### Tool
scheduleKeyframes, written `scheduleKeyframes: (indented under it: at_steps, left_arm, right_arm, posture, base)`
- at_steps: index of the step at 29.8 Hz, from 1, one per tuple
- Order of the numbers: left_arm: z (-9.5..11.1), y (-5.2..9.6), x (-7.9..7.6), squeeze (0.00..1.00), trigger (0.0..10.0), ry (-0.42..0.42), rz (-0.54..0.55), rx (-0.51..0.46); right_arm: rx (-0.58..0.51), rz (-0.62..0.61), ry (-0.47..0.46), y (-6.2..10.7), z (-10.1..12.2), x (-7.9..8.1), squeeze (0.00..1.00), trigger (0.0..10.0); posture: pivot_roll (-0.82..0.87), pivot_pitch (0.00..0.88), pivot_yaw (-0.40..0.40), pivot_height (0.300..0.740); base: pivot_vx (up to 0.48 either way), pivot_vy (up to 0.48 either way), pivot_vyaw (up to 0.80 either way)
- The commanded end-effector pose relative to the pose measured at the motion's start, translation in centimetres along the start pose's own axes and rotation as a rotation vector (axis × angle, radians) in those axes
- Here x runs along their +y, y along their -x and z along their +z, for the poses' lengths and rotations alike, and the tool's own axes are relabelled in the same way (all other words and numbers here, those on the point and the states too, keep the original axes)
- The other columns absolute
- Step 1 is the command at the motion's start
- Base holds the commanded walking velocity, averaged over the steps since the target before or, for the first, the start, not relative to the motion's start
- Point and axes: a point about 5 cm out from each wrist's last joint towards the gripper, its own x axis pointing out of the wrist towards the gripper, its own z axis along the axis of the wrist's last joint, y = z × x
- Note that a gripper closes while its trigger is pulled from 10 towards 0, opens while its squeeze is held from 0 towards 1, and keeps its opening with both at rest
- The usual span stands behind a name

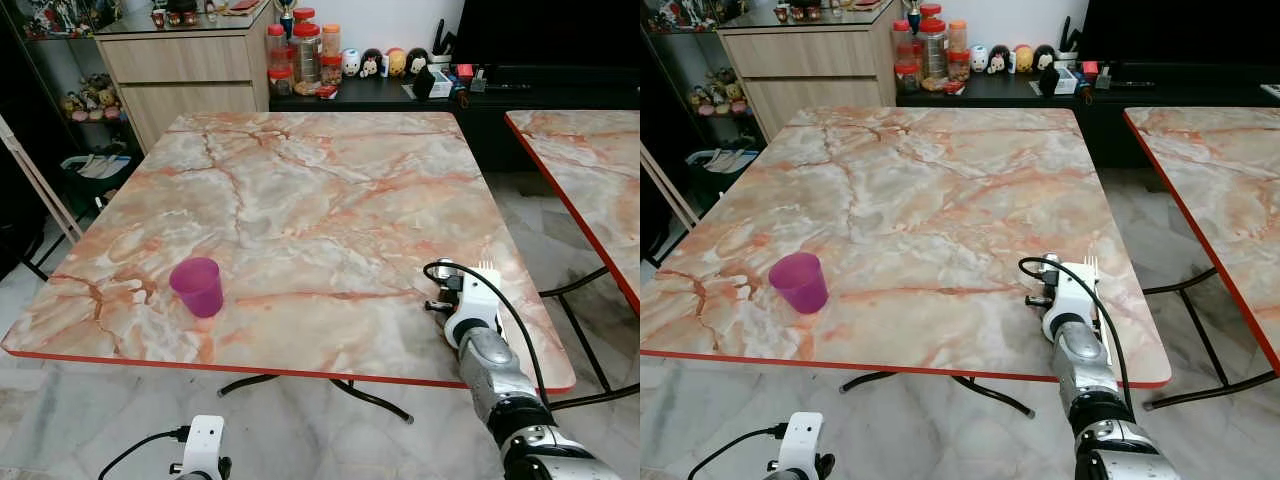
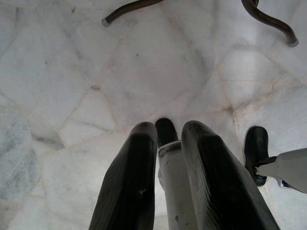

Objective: Setting the table

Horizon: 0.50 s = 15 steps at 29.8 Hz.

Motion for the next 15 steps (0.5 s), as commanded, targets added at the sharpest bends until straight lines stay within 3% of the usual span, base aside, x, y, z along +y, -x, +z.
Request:
scheduleKeyframes:
  at_steps: [1, 6, 15]
  left_arm:
    - [-0.2, 0.0, 0.1, 0.00, 10.0, 0.010, 0.009, 0.012]
    - [0.0, 0.0, 0.1, 0.00, 10.0, 0.011, 0.020, 0.005]
    - [0.0, 0.0, 0.3, 0.00, 10.0, 0.006, 0.035, 0.003]
  right_arm:
    - [-0.140, 0.068, 0.029, -0.2, 2.4, 1.6, 0.00, 10.0]
    - [-0.321, 0.099, 0.051, 0.1, 5.1, 2.7, 0.00, 10.0]
    - [-0.525, 0.139, 0.111, 1.4, 6.9, 4.3, 0.00, 10.0]
  posture:
    - [-0.05, 0.000, 0.020, 0.740]
    - [-0.05, 0.000, 0.020, 0.740]
    - [-0.05, 0.000, 0.017, 0.740]
  base:
    - [0.000, 0.000, 0.00]
    - [0.000, 0.000, 0.00]
    - [0.000, 0.000, 0.00]
